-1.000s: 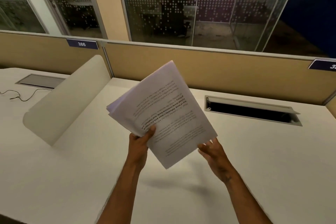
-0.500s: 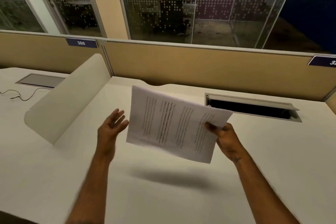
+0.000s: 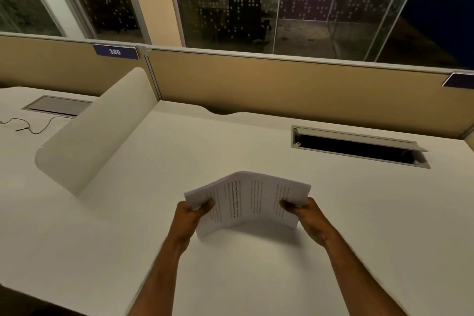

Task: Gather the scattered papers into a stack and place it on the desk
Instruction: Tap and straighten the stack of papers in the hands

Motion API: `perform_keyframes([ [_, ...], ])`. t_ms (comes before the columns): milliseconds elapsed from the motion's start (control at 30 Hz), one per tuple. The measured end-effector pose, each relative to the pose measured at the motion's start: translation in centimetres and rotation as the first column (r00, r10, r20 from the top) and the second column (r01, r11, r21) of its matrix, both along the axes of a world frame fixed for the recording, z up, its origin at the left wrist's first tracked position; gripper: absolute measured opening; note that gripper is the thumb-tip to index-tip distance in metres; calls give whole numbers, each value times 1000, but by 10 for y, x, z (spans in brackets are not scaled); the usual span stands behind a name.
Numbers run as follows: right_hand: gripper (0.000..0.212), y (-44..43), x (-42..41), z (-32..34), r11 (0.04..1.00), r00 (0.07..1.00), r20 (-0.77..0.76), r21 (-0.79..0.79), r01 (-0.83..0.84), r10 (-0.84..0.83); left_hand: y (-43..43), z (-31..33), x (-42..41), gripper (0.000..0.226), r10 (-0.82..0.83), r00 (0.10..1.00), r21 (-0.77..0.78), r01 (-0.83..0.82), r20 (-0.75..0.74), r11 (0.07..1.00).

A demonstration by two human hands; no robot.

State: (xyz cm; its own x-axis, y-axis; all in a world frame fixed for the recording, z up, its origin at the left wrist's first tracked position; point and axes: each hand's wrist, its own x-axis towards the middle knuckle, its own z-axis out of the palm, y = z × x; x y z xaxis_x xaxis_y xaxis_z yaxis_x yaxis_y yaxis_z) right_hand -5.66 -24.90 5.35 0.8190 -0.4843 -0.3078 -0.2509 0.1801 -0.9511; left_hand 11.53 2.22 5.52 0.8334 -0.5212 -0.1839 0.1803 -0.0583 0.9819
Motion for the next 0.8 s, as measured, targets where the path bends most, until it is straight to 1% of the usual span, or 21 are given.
perform_keyframes([
  [67,27,3,-1,-4,1000,1000,3,4,27,-27,1,-1,-2,36,16,1000,-11,-16,0,1000],
  [133,35,4,-1,-6,999,999,5,5,35,-35,2,-3,-1,29,14,1000,-14,-14,-2,1000],
  [200,34,5,-2,-8,999,1000,2,17,31,-31,1,-7,-3,19,18,1000,-9,-18,-9,1000],
  [267,33,6,-2,-9,999,999,1,24,32,-32,-1,-10,-6,22,40,999,-2,-40,-12,999],
  [367,32,-1,2,2,998,999,0,-39,53,-53,-5,-5,-3,18,58,998,-9,-59,-19,998],
  [400,34,-6,2,8,996,998,15,-68,58,-57,-6,0,0,21,77,997,-32,-77,-22,997],
  [433,41,-11,2,14,994,998,39,-92,60,-56,-7,5,3,24,99,995,-69,-100,-25,993],
  [467,55,-15,2,17,993,996,64,-99,69,-63,-8,12,6,27,118,993,-119,-121,-30,985],
  [500,71,-16,1,18,992,992,84,-69,102,-96,-10,21,7,30,128,991,-179,-132,-34,975],
  [567,95,-9,2,19,976,972,116,92,196,-206,-18,37,7,33,132,991,-306,-137,-40,942],
  [600,104,-3,5,21,961,964,139,191,200,-229,-23,43,4,33,135,990,-365,-144,-52,920],
  [633,114,4,9,24,947,961,170,276,166,-217,-29,48,1,33,135,988,-416,-155,-76,896],
  [667,120,10,15,29,938,962,209,334,97,-174,-35,52,-4,33,134,985,-457,-167,-104,874],
  [700,114,17,22,37,929,955,271,369,11,-119,-40,54,-9,34,132,983,-488,-179,-130,854],
  [767,77,30,37,55,914,911,407,392,-104,-71,-50,55,-21,37,114,977,-532,-195,-182,824],
  [800,61,34,44,63,912,892,443,397,-106,-89,-54,53,-26,40,96,973,-552,-199,-210,810],
])
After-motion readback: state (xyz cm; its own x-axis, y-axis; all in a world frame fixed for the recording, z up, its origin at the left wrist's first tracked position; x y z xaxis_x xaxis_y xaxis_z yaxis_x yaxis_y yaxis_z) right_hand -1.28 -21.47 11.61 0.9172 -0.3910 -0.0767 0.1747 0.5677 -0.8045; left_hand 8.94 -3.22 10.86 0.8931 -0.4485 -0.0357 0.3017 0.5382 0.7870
